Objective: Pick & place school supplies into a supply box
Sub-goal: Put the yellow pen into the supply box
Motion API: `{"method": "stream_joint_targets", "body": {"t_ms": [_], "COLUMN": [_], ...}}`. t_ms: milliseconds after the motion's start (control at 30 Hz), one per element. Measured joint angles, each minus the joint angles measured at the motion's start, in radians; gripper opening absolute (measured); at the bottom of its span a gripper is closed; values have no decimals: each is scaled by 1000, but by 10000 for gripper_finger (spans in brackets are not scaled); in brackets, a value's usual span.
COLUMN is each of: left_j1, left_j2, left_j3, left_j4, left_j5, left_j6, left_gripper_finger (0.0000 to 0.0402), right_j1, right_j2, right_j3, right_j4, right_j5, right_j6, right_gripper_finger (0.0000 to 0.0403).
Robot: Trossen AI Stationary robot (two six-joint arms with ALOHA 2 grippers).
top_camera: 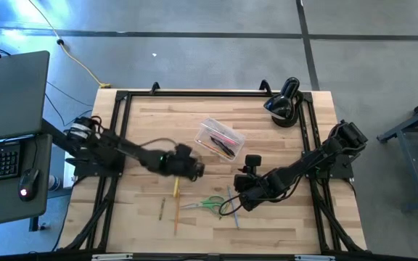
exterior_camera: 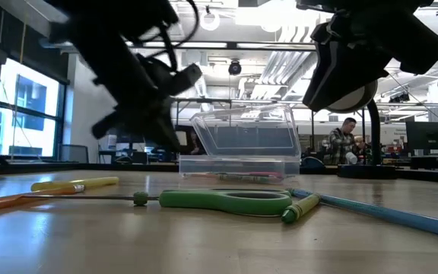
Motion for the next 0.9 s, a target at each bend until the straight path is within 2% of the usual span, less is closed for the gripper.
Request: {"method": "stream_joint_targets", "body": {"t_ms": [167,300,400,533,700,900], "left_j1": [80,57,-2,-120,-268,-401], "left_j2": [-11,-42,-79,-98,-81,-69], "left_j3": [9,46,61,84,87,85], "left_j4": [59,-52,-206,-315,-377,-455], "left_j5": [122,154,134,91,77,-18], "left_j6": [116,113,3,-161,-361,-570], "left_gripper_finger": [69,102,108,107,97,86], "right_j1": [2,2,2,2,2,2], "right_j2": [0,0,0,0,0,0], "right_j3": [0,0,0,0,0,0], "right_j4": [-3,-15,-21,-22,-22,-8], "right_j5": [-11,-8,-6,3,5,1], "right_j6": [-7,-7,-7,-7,-2,3], "right_gripper_finger": [142,142,142,142,142,142]}}
